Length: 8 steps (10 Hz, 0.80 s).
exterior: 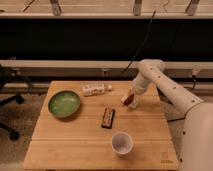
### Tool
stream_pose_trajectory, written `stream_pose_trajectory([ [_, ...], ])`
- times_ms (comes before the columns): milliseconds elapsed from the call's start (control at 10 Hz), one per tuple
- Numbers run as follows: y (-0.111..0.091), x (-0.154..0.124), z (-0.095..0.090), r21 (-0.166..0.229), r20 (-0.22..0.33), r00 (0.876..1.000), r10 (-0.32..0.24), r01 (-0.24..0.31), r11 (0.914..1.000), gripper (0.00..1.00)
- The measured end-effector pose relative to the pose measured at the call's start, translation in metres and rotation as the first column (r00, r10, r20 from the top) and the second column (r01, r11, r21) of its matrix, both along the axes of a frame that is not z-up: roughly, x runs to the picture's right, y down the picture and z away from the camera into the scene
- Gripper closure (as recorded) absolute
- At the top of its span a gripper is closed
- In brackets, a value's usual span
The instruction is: Place the pepper on the white sponge
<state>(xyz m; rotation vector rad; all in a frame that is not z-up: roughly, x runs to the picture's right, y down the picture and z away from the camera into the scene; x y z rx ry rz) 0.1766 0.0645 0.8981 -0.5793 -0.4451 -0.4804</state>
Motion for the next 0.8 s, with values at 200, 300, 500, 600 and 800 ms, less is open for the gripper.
stream_pose_trajectory([
  [200, -0.0026, 0.0002, 0.0071, -0.001, -0.006, 0.999, 0.034, -0.034, 0.9994, 1.0],
  [300, -0.0044, 0.0012, 0.0088, 0.003, -0.01, 0.999, 0.05, -0.05, 0.9988, 0.99],
  [500, -0.0078, 0.002, 0.0112, 0.006, -0.009, 0.997, 0.083, -0.082, 0.9966, 0.83],
  [600, -0.0087, 0.0016, 0.0121, 0.005, -0.005, 0.995, 0.096, -0.096, 0.9954, 0.73],
  [800, -0.0094, -0.0006, 0.013, 0.001, 0.008, 0.994, 0.111, -0.111, 0.9938, 0.52],
])
